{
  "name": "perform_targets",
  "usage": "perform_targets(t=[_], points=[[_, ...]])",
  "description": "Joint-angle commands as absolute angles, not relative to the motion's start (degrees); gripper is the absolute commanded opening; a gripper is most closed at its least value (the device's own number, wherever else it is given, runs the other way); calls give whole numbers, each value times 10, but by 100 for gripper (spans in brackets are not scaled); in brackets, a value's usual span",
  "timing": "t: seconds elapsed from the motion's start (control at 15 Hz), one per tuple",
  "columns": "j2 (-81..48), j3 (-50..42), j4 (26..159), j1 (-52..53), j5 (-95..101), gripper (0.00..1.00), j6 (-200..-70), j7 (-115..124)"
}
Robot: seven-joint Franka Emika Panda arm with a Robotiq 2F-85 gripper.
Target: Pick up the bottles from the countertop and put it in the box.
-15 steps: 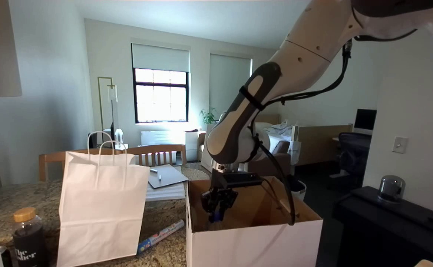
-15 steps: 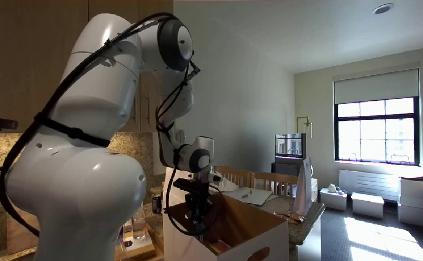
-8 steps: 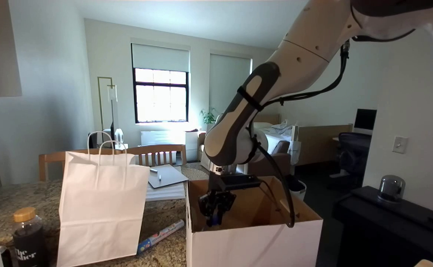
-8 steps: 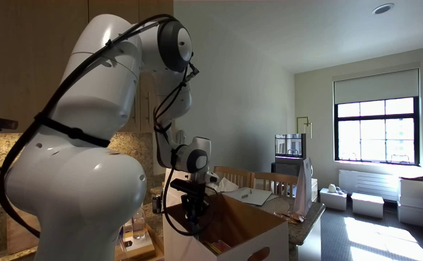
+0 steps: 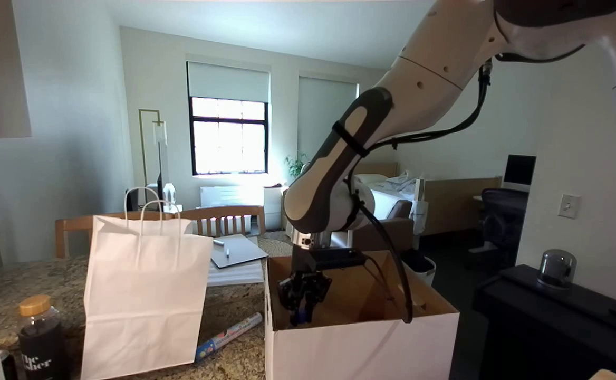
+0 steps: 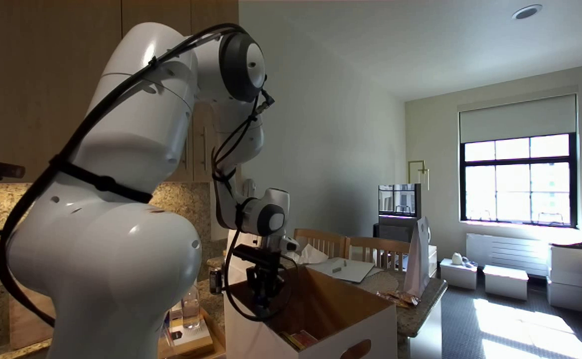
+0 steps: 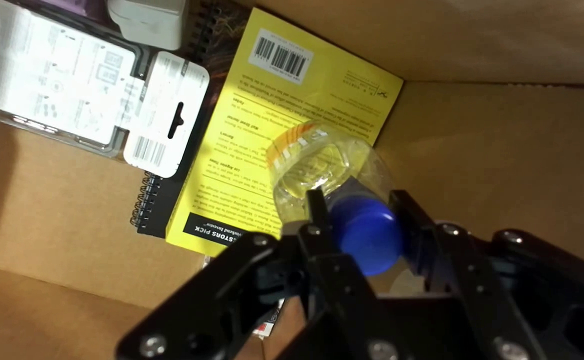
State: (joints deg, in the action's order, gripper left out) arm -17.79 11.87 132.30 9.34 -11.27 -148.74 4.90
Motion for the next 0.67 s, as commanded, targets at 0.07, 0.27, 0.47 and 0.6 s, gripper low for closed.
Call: perform_targets(t=[0.07,0.27,0.47,0.6], points=[[-201,111,1307,99,-103,15,-1477,52],[-202,101,1307,108,-81,14,-1470,70],[-202,97,1307,115,-70,61,-1469,72],[-204,95,1307,117,-65,66,-1466,71]])
